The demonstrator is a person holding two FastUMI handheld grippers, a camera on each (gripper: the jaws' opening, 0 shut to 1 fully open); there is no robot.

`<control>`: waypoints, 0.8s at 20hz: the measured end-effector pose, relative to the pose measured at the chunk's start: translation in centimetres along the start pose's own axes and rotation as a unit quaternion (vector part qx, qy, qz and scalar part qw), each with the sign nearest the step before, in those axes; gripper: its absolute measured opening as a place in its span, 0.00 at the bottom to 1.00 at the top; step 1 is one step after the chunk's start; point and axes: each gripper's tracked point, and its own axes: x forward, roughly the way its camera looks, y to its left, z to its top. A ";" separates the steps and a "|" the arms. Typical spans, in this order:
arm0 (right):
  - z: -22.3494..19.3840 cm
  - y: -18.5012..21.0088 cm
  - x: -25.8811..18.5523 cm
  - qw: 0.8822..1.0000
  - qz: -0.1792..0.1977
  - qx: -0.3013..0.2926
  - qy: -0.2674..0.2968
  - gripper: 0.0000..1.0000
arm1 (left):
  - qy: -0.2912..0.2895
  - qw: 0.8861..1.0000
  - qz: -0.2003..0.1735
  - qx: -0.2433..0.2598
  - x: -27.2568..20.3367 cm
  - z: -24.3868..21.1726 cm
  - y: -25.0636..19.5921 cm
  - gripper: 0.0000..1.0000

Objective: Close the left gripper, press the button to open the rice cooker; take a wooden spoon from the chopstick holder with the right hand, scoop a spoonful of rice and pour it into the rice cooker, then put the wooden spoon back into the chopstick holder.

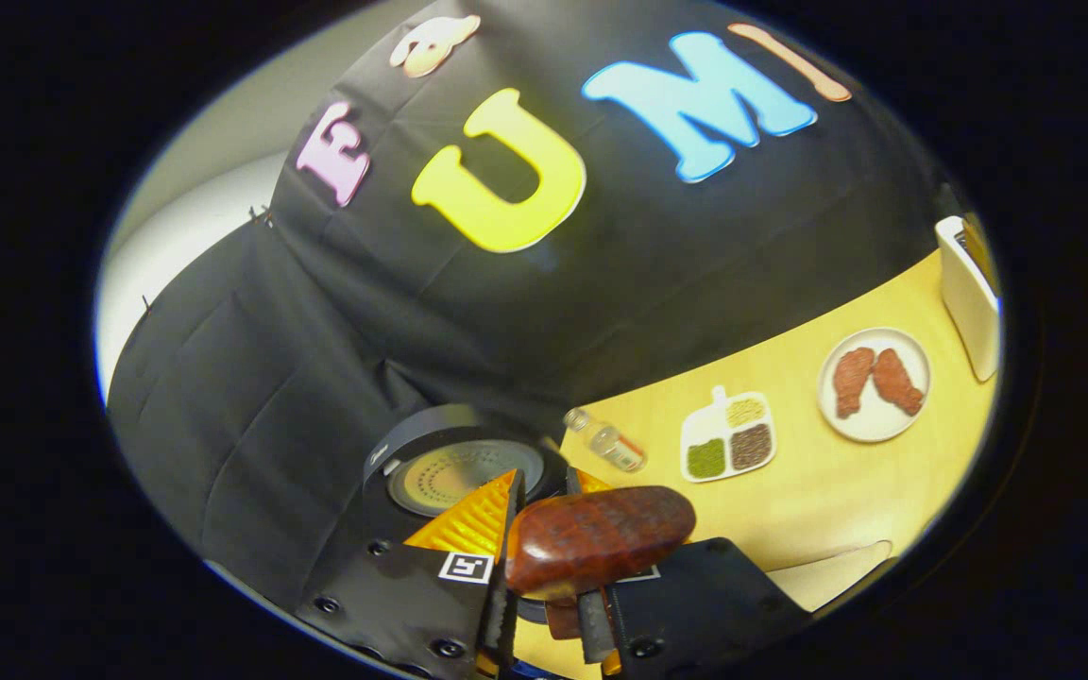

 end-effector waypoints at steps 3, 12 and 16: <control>3.1 -4.4 -4.6 0.998 -0.029 0.033 -0.042 0.25 | -0.006 0.999 -0.030 0.022 1.8 1.6 -3.7 0.94; 7.6 -18.4 -16.6 0.981 -0.117 0.103 -0.117 0.24 | 0.001 0.999 -0.044 0.032 2.5 2.9 -11.7 0.95; 6.5 -25.2 -20.4 0.971 -0.150 0.140 -0.122 0.24 | 0.005 0.999 -0.036 0.019 1.7 3.3 -15.6 0.94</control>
